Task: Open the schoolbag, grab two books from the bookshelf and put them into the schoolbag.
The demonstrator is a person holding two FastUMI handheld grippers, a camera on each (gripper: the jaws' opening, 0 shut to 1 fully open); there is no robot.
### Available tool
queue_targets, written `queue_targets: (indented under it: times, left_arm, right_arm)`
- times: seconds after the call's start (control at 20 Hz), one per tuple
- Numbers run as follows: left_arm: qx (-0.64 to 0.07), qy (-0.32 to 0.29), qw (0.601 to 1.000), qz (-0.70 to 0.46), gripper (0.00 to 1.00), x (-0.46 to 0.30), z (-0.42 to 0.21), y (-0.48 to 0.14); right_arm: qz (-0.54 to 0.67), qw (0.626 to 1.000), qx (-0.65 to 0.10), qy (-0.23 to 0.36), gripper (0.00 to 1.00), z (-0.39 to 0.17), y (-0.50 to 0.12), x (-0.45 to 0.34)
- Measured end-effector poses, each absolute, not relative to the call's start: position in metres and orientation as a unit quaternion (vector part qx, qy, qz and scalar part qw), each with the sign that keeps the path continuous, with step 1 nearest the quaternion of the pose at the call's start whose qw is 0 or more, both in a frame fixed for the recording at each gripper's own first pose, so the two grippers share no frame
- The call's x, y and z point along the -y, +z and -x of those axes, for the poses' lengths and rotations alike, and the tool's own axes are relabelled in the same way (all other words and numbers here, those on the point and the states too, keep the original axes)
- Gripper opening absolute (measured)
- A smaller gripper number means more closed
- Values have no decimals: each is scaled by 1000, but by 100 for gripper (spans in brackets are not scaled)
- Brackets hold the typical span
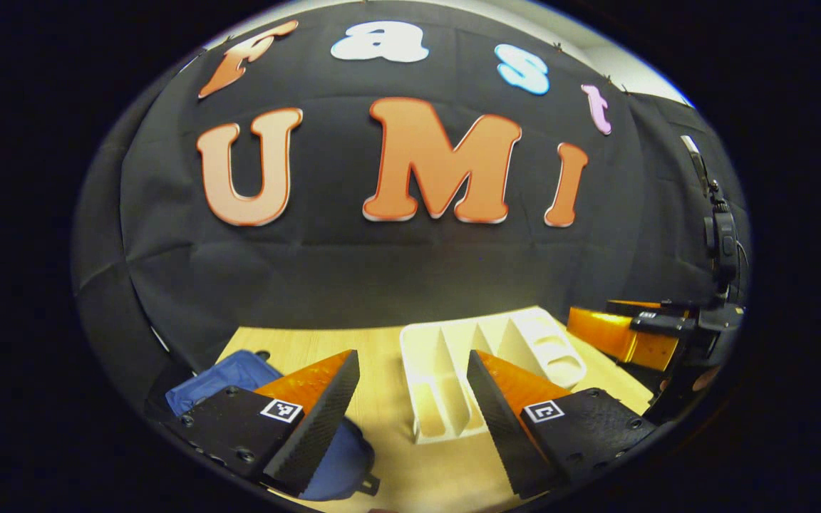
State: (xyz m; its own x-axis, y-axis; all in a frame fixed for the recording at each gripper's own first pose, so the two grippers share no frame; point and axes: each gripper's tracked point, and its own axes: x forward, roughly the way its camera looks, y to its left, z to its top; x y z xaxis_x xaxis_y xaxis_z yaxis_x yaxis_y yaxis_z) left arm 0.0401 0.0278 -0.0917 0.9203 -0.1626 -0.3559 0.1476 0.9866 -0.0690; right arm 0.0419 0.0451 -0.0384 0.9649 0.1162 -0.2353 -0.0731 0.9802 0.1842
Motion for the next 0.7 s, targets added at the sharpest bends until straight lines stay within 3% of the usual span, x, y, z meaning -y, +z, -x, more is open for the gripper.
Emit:
queue_targets:
  times: [0.3,0.55,0.6,0.7]
  left_arm:
    - [-75,-71,994,42,95,-25,-29,-34]
    - [-29,-50,997,50,94,-30,-24,3]
    - [-20,-44,998,50,93,-32,-24,11]
    - [-4,-38,998,47,94,-37,-21,25]
  right_arm:
    - [-55,996,-58,23,97,-26,-2,-26]
    - [-40,999,-10,13,96,-15,28,-16]
    - [-40,999,-1,11,100,-15,34,-16]
    - [-43,999,5,12,96,-12,40,-18]
